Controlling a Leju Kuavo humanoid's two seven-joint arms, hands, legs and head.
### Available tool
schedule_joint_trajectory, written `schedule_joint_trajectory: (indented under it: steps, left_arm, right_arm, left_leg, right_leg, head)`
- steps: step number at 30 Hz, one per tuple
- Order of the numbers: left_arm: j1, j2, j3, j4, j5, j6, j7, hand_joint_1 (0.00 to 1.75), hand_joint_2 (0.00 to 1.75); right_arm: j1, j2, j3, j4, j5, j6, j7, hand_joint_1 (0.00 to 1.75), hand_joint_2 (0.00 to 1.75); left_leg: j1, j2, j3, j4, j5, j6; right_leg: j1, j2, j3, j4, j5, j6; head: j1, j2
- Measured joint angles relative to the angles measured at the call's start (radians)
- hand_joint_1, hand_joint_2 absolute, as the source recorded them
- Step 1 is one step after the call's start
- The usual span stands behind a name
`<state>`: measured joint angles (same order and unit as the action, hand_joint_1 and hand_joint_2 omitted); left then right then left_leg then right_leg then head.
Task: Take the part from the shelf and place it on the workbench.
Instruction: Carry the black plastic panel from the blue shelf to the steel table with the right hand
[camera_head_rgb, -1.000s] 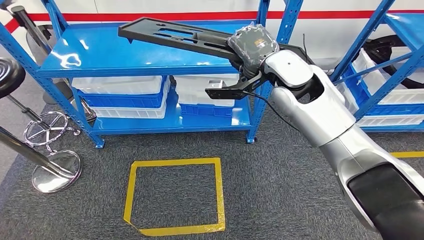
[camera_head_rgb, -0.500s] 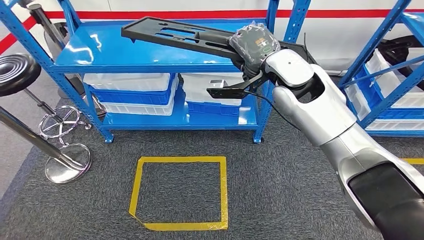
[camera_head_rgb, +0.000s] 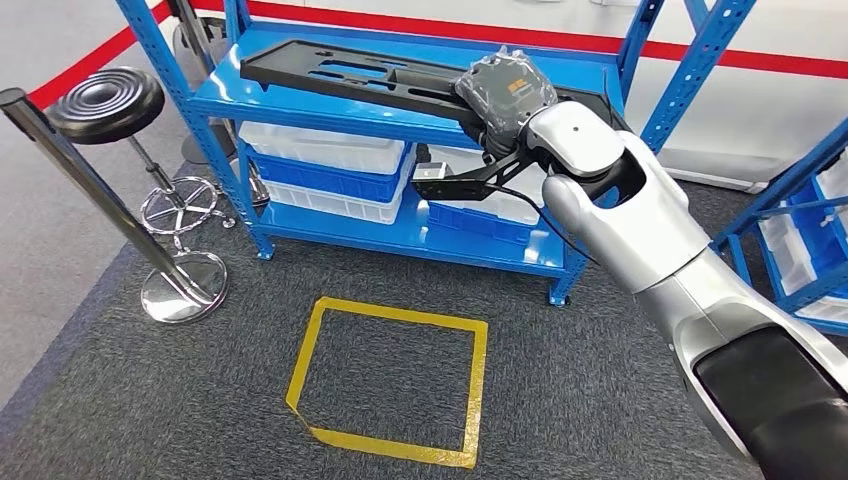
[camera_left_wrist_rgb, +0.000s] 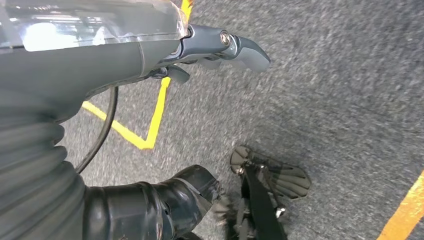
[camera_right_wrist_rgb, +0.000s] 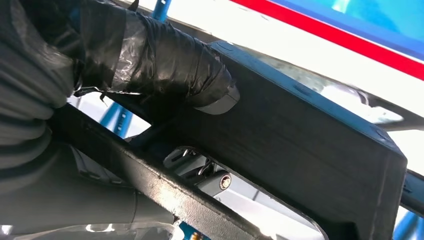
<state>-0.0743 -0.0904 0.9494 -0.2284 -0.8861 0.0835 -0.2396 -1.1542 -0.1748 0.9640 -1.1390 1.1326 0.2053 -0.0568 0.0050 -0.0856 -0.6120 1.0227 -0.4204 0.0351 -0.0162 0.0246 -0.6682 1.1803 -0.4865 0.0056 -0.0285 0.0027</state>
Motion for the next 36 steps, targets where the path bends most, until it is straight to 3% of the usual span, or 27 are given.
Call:
schedule_joint_trajectory:
  steps: [1,3,5,6,8,10,12,13,14,16,18,19,21,23,25,27,28,29,30,32,34,35,36]
  left_arm:
    - [0.0,-0.001,0.0,0.0,-0.001,0.0,0.0,0.0,1.75]
    - [0.0,-0.003,0.001,0.001,-0.002,0.0,0.002,0.0,1.75]
    - [0.002,-0.003,0.002,0.001,-0.002,0.0,0.003,0.0,1.75]
    - [0.003,-0.002,0.002,0.001,-0.003,0.0,0.003,0.0,1.75]
    - [0.003,-0.003,0.003,0.001,-0.003,0.0,0.002,0.0,1.75]
    - [0.002,-0.004,0.003,0.001,-0.003,0.0,0.002,0.0,1.75]
    - [0.001,-0.004,0.004,0.001,-0.004,0.0,0.002,0.0,1.75]
    - [0.001,-0.004,0.005,0.001,-0.005,0.0,0.002,0.0,1.75]
    - [0.001,-0.004,0.005,0.001,-0.006,0.001,0.002,0.0,1.75]
    - [0.002,-0.003,0.007,0.001,-0.011,0.002,0.002,0.0,1.75]
    - [0.001,-0.002,0.008,0.001,-0.015,0.003,0.003,0.0,1.75]
    - [0.001,-0.001,0.009,0.001,-0.016,0.003,0.003,0.0,1.75]
    - [0.003,-0.001,0.012,0.001,-0.018,0.004,0.003,0.0,1.75]
    - [0.004,-0.002,0.015,0.001,-0.019,0.004,0.003,0.0,1.75]
    - [0.003,-0.003,0.017,0.001,-0.02,0.004,0.003,0.0,1.75]
    - [0.001,-0.003,0.019,0.001,-0.021,0.005,0.003,0.0,1.75]
    - [0.001,-0.003,0.02,0.001,-0.022,0.005,0.003,0.0,1.75]
    - [0.0,-0.003,0.022,0.001,-0.023,0.006,0.003,0.0,1.75]
    - [0.001,-0.003,0.023,0.001,-0.024,0.006,0.003,0.0,1.75]
    - [0.002,-0.003,0.025,0.001,-0.026,0.008,0.005,0.0,1.75]
    - [0.003,-0.003,0.027,0.001,-0.029,0.01,0.01,0.0,1.75]
    - [0.004,-0.002,0.029,0.001,-0.031,0.012,0.012,0.0,1.75]
    - [0.005,-0.001,0.031,0.001,-0.034,0.014,0.014,0.0,1.75]
  right_arm:
    - [-0.001,0.0,0.0,0.0,0.001,0.0,0.0,1.75,1.75]
    - [-0.002,-0.001,0.0,0.001,0.001,-0.001,0.0,1.75,1.75]
    - [-0.002,0.002,0.0,0.002,0.002,-0.002,-0.001,1.75,1.75]
    - [-0.002,0.004,0.0,0.001,0.002,-0.002,-0.001,1.75,1.75]
    - [-0.005,0.006,0.0,0.002,0.005,-0.003,-0.001,1.75,1.75]
    - [-0.007,0.007,0.0,0.002,0.007,-0.004,-0.001,1.75,1.75]
    - [-0.005,0.007,0.001,0.002,0.008,-0.004,-0.001,1.75,1.75]
    - [-0.004,0.007,0.001,0.003,0.008,-0.005,-0.002,1.75,1.75]
    - [-0.003,0.007,0.001,0.003,0.008,-0.005,-0.002,1.75,1.75]
    - [-0.002,0.007,0.002,0.002,0.009,-0.006,-0.003,1.75,1.75]
    - [-0.001,0.005,0.002,0.002,0.01,-0.007,-0.003,1.75,1.75]
    - [0.0,0.004,0.002,0.001,0.011,-0.008,-0.003,1.75,1.75]
    - [0.004,0.003,0.002,0.0,0.011,-0.009,-0.002,1.75,1.75]
    - [0.006,0.001,0.002,-0.001,0.011,-0.009,-0.002,1.75,1.75]
    - [0.008,-0.003,0.002,-0.001,0.011,-0.01,-0.001,1.75,1.75]
    - [0.016,-0.009,0.002,-0.001,0.011,-0.01,-0.001,1.75,1.75]
    - [0.022,-0.012,0.002,-0.001,0.011,-0.01,-0.001,1.75,1.75]
    - [0.026,-0.014,0.002,-0.001,0.011,-0.01,-0.001,1.75,1.75]
    - [0.029,-0.017,0.002,-0.001,0.012,-0.011,-0.001,1.75,1.75]
    - [0.031,-0.023,0.002,-0.001,0.015,-0.014,0.0,1.75,1.75]
    - [0.037,-0.03,0.003,-0.002,0.018,-0.02,0.002,1.75,1.75]
    - [0.042,-0.033,0.003,-0.003,0.019,-0.024,0.002,1.75,1.75]
    - [0.046,-0.036,0.003,-0.004,0.021,-0.026,0.003,1.75,1.75]
  left_leg:
    - [0.0,-0.012,-0.003,0.005,-0.002,-0.003]
    - [0.004,-0.032,-0.017,0.01,0.001,-0.013]
    - [0.009,-0.054,-0.027,0.009,0.008,-0.027]
    - [0.006,-0.049,-0.031,0.012,0.006,-0.032]
    - [0.001,0.003,-0.057,0.064,-0.027,-0.042]
    - [0.005,0.062,-0.116,0.188,-0.085,-0.05]
    - [0.012,0.078,-0.165,0.285,-0.11,-0.057]
    - [0.014,0.081,-0.164,0.282,-0.097,-0.06]
    - [0.016,0.085,-0.142,0.239,-0.068,-0.062]
    - [0.013,0.118,-0.064,0.093,-0.009,-0.059]
    - [0.003,0.144,-0.023,0.009,0.01,-0.046]
    - [-0.002,0.143,-0.022,0.005,0.006,-0.038]
    - [0.0,0.12,-0.023,0.001,0.011,-0.025]
    - [0.005,0.102,-0.018,-0.01,0.018,-0.012]
    - [0.007,0.084,-0.016,-0.015,0.022,-0.003]
    - [0.007,0.06,-0.018,-0.012,0.023,0.0]
    - [0.006,0.046,-0.019,-0.01,0.023,0.001]
    - [0.007,0.031,-0.019,-0.007,0.022,0.0]
    - [0.007,0.016,-0.02,-0.002,0.02,-0.002]
    - [0.008,-0.009,-0.023,0.008,0.015,-0.009]
    - [0.011,-0.031,-0.036,0.016,0.015,-0.02]
    - [0.014,-0.044,-0.042,0.016,0.018,-0.027]
    - [0.016,-0.057,-0.047,0.016,0.021,-0.035]
  right_leg:
    - [-0.002,0.023,0.027,-0.059,0.025,-0.003]
    - [-0.001,0.054,0.05,-0.114,0.033,-0.008]
    - [-0.001,0.038,0.052,-0.125,0.031,-0.011]
    - [-0.003,0.025,0.055,-0.131,0.033,-0.016]
    - [-0.008,-0.003,0.063,-0.144,0.037,-0.026]
    - [-0.005,-0.03,0.067,-0.147,0.038,-0.033]
    - [-0.003,-0.057,0.067,-0.146,0.036,-0.034]
    - [-0.003,-0.07,0.067,-0.146,0.034,-0.033]
    - [-0.004,-0.083,0.068,-0.144,0.032,-0.032]
    - [-0.003,-0.105,0.071,-0.14,0.026,-0.025]
    - [0.003,-0.124,0.074,-0.137,0.021,-0.017]
    - [0.005,-0.133,0.075,-0.138,0.02,-0.013]
    - [0.005,-0.144,0.079,-0.138,0.016,-0.001]
    - [-0.001,-0.101,0.07,-0.109,-0.01,0.008]
    - [-0.005,-0.043,0.023,-0.006,-0.068,0.011]
    - [-0.006,-0.027,-0.036,0.114,-0.113,0.013]
    - [-0.006,-0.026,-0.05,0.14,-0.111,0.014]
    - [-0.007,-0.025,-0.047,0.125,-0.089,0.014]
    - [-0.009,-0.02,-0.026,0.075,-0.051,0.014]
    - [-0.015,0.017,0.025,-0.048,0.01,0.011]
    - [-0.017,0.058,0.047,-0.105,0.023,0.009]
    - [-0.015,0.064,0.048,-0.108,0.02,0.007]
    - [-0.015,0.053,0.05,-0.114,0.023,0.003]
  head:
    - [-0.001,0.0]
    - [-0.001,0.0]
    - [-0.002,0.0]
    - [-0.002,0.0]
    - [-0.008,0.0]
    - [-0.014,0.0]
    - [-0.014,0.0]
    - [-0.014,0.0]
    - [-0.014,0.0]
    - [-0.014,0.0]
    - [-0.013,0.0]
    - [-0.013,0.0]
    - [-0.013,0.0]
    - [-0.012,0.0]
    - [-0.012,0.0]
    - [-0.012,0.0]
    - [-0.012,0.0]
    - [-0.012,0.0]
    - [-0.012,0.0]
    - [-0.012,0.0]
    - [-0.013,0.0]
    - [-0.013,0.0]
    - [-0.013,0.0]
